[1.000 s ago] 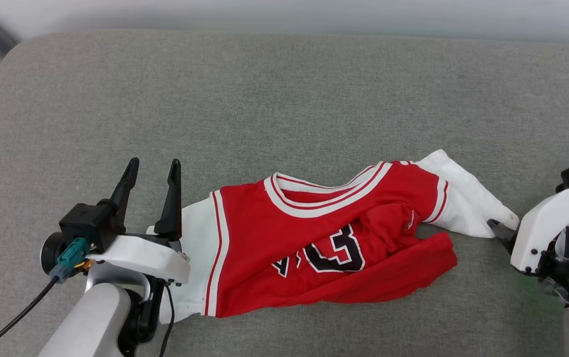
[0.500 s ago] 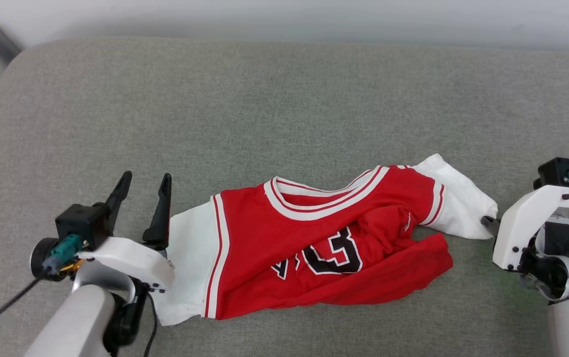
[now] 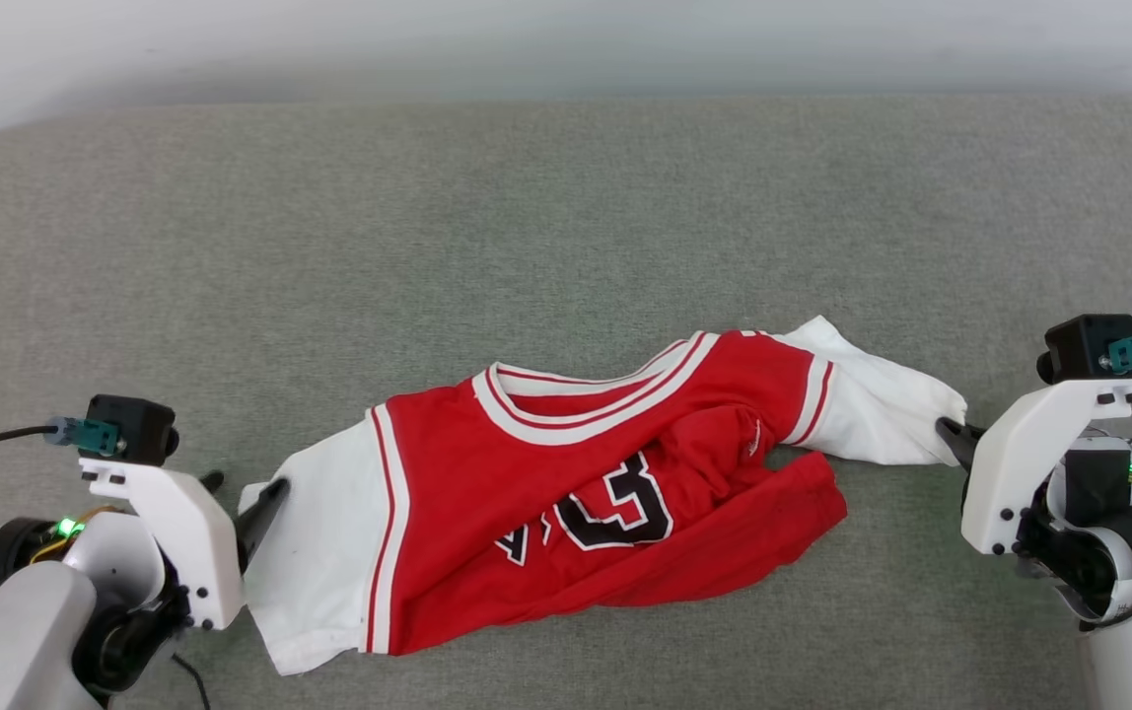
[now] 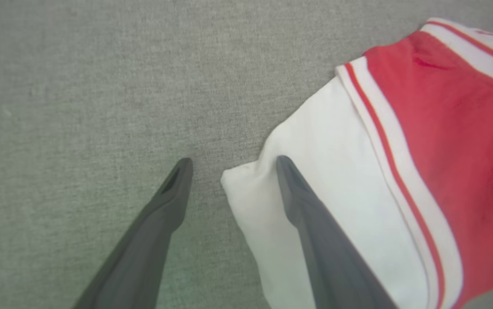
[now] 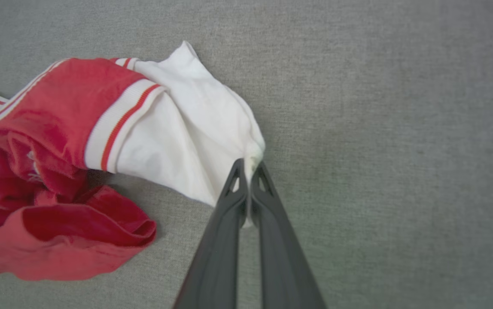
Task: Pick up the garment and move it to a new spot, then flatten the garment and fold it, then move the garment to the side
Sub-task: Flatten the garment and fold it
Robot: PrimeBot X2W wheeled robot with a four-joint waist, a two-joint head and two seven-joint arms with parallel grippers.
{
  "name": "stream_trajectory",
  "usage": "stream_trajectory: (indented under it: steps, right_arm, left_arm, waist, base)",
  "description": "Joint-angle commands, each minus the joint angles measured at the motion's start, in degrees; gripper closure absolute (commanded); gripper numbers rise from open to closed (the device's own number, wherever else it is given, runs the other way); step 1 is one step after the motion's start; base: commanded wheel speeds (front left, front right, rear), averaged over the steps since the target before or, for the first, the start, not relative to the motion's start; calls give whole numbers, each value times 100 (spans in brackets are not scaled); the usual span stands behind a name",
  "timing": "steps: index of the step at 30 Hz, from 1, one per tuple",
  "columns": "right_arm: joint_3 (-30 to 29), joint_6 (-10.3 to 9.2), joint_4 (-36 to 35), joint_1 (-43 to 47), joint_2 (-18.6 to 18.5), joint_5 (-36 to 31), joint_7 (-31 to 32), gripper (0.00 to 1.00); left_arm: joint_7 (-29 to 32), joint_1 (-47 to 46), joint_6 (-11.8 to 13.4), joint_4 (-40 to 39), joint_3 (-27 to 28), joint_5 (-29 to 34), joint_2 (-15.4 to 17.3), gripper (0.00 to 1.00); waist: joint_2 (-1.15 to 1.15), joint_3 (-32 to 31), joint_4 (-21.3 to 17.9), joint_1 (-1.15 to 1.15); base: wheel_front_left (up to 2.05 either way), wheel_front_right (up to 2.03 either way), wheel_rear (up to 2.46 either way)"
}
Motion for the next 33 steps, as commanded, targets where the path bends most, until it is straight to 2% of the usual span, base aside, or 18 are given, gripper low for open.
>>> stream_trajectory:
  steps: [1,3,9,10,11,13,17,23,33]
  right_arm:
    - [18,-2,-36,49,30,39,-31,100]
    - [60,-2,-64,45,40,42,-54,100]
    - [128,-2,-22,10,65,114,-131,100]
    - [134,-2,-14,0,60,121,-137,100]
    - [144,-2,-1,-14,57,127,-156,100]
    - [166,-2,10,-48,43,138,-209,100]
    - [222,-2,30,-89,-39,129,-371,100]
    - [313,-2,138,-214,-234,114,-803,100]
    - [215,-3,637,-937,-630,-58,-1601,100]
  left_arm:
    - [148,-69,-42,46,-26,-102,37,0]
    - [487,-58,-86,156,-82,-228,98,0]
    - [1374,78,-191,607,-353,-711,-58,0]
    - [1555,104,-219,676,-418,-813,-112,20]
    - [1692,113,-241,714,-470,-890,-162,61]
    - [1814,48,-271,769,-537,-977,-218,100]
    - [1685,-158,-316,785,-569,-940,-263,100]
    - [902,-684,-316,804,-436,-503,-53,100]
    - [-225,-1774,-19,840,-351,379,-131,100]
  waist:
    - [0,67,-65,0]
    - [0,126,-114,0]
    - [0,248,-208,0]
    - [0,254,-215,0]
    - [0,261,-224,0]
    - [0,265,-239,0]
    - [0,195,-228,0]
    - [0,-77,-136,0]
    - [0,-565,46,0]
  base:
    - [0,0,0]
    - [0,0,0]
    - [0,0,0]
    - [0,0,0]
    - [0,0,0]
    - [0,0,0]
    - [0,0,0]
    - [0,0,0]
    - [0,0,0]
